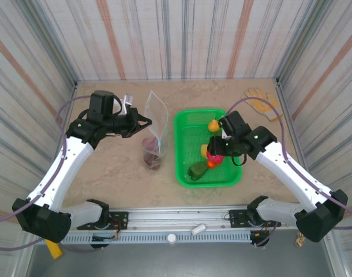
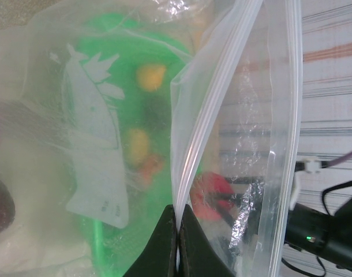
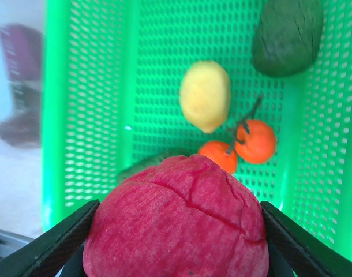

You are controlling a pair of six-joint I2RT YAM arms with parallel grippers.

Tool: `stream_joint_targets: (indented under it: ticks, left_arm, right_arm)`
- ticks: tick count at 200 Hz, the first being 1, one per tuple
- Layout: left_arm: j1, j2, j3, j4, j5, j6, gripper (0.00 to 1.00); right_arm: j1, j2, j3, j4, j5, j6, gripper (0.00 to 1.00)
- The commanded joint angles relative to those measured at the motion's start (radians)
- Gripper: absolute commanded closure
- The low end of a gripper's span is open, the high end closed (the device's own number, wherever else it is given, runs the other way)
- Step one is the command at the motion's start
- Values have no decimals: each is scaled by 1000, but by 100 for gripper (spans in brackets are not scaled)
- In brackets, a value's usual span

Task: Place the food in the zip-top bag and seal the zipper

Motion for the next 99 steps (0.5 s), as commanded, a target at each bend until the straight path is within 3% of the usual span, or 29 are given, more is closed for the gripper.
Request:
stream_joint_targets:
  ticks: [1,50,99]
  left_arm:
    - [4,-4,-6,20,28,-8,100]
    - [-9,17,8,25,48,-15,100]
    - [-13,26,15,23,57,-21,100]
  right_arm:
    - [-5,-16,81,4,-67,-3,34]
    - [0,84,308,87,-201,34,34]
    - [81,240,532,194,-303,52,34]
